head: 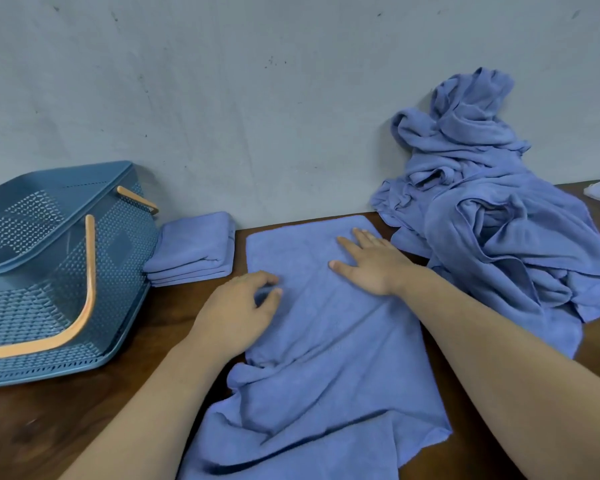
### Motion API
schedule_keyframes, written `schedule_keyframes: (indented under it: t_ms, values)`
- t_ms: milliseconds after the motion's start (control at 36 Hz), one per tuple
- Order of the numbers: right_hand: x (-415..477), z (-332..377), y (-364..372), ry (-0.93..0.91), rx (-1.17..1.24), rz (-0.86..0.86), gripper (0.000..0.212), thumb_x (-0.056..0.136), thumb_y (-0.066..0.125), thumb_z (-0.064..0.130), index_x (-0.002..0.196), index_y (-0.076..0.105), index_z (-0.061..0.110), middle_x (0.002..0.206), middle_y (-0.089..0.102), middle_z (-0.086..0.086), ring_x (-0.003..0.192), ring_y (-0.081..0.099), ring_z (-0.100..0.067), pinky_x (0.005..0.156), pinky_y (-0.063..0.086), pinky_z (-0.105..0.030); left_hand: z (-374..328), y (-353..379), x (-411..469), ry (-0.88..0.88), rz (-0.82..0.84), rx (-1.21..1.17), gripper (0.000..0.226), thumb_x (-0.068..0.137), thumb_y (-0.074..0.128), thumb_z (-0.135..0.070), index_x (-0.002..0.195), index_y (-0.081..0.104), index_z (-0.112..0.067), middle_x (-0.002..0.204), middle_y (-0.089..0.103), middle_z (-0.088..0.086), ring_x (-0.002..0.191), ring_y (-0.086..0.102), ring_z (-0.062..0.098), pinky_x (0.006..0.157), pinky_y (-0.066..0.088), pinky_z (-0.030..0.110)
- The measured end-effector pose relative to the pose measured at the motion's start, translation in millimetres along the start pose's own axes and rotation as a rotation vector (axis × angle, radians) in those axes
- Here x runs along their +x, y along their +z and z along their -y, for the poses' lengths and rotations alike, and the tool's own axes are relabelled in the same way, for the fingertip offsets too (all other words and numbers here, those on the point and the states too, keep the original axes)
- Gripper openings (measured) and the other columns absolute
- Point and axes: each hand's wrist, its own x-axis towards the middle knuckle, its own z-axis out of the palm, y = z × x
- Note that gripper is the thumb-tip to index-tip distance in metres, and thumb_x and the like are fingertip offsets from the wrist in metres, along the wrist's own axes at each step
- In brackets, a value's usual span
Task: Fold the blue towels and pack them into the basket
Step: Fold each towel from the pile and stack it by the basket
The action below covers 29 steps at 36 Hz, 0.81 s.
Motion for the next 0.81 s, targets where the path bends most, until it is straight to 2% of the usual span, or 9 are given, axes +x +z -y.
schedule_keyframes:
  t_ms: [56,111,306,389,472,556,639,750,806]
  values:
    - [9.3,-0.8,-0.3,-0.010,0.005,0.003,0.101,0.082,0.011,0.095,0.168,-0.001,0.044,0.177,-0.014,0.003,0.163,-0.011,-0.018,0.131,-0.003,-0.041,1.9,4.6,0.6,0.011,0.076,0.097,0.042,0.106,0.058,-0.046,0.144,0.062,-0.028,0.149,0.060,-0.011,0.137,0.054,0.013,0.116,0.042,0.037]
    - [17.5,-1.8,-0.9,-0.024,0.009,0.005,0.102,0.080,0.009,0.097,0.167,-0.003,0.045,0.177,-0.014,0.004,0.163,-0.011,-0.017,0.130,-0.003,-0.041,4.4,5.7,2.0,-0.025,0.095,0.129,0.048,0.108,0.053,-0.045,0.153,0.053,-0.028,0.161,0.050,-0.009,0.148,0.045,0.014,0.124,0.033,0.042]
    - [25.7,-7.8,4.8,-0.071,0.060,-0.069,0.091,0.091,0.020,0.090,0.168,0.010,0.043,0.178,-0.003,0.005,0.164,-0.003,-0.016,0.129,0.002,-0.039,10.4,7.9,2.6,-0.062,0.066,0.081,0.045,0.109,0.053,-0.033,0.153,0.053,-0.028,0.163,0.047,-0.007,0.150,0.043,0.015,0.126,0.030,0.044]
    - [16.2,-2.5,-1.0,-0.161,0.074,-0.289,0.065,0.107,0.035,0.063,0.161,0.040,0.028,0.171,0.032,0.000,0.159,0.024,-0.019,0.127,0.016,-0.039,10.2,7.5,3.8,-0.076,0.058,0.052,0.044,0.109,0.054,-0.031,0.152,0.055,-0.027,0.163,0.048,-0.006,0.150,0.043,0.016,0.126,0.031,0.043]
    - [-1.6,1.5,-12.9,-0.229,0.094,-0.521,0.041,0.110,0.048,0.040,0.141,0.063,0.018,0.146,0.062,0.000,0.137,0.052,-0.021,0.115,0.031,-0.036,9.7,6.1,3.7,-0.076,0.059,0.029,0.042,0.108,0.055,-0.029,0.150,0.058,-0.026,0.161,0.051,-0.005,0.148,0.046,0.017,0.125,0.033,0.043]
    - [-24.0,3.7,-19.7,-0.233,0.123,-0.540,0.034,0.110,0.051,0.037,0.132,0.069,0.019,0.133,0.070,0.004,0.126,0.060,-0.019,0.111,0.036,-0.036,10.1,4.7,2.3,-0.075,0.041,-0.015,0.038,0.108,0.056,-0.026,0.145,0.062,-0.025,0.156,0.055,-0.006,0.144,0.049,0.016,0.123,0.036,0.040]
    - [-50.6,6.7,-15.1,-0.231,0.196,-0.530,0.030,0.109,0.054,0.033,0.126,0.073,0.017,0.126,0.072,0.002,0.119,0.064,-0.020,0.107,0.045,-0.043,11.4,3.7,-0.6,-0.068,0.024,-0.060,0.034,0.108,0.056,-0.020,0.140,0.065,-0.026,0.147,0.060,-0.010,0.137,0.052,0.011,0.114,0.038,0.026]
    - [-90.4,6.3,-2.0,-0.242,0.270,-0.560,0.025,0.109,0.056,0.030,0.120,0.075,0.016,0.118,0.073,0.004,0.112,0.066,-0.017,0.101,0.050,-0.040,8.5,-2.6,-11.7,-0.075,-0.076,-0.220,0.035,0.106,0.055,-0.012,0.112,0.067,-0.045,0.123,0.066,-0.024,0.115,0.059,-0.008,0.096,0.042,0.009]
    - [-111.4,5.3,0.9,-0.241,0.323,-0.569,0.024,0.108,0.057,0.030,0.120,0.075,0.017,0.118,0.072,0.007,0.112,0.064,-0.012,0.099,0.051,-0.034,8.7,-7.3,-19.0,-0.118,-0.129,-0.294,0.035,0.106,0.056,-0.013,0.103,0.067,-0.045,0.115,0.069,-0.024,0.108,0.061,-0.009,0.085,0.043,0.005]
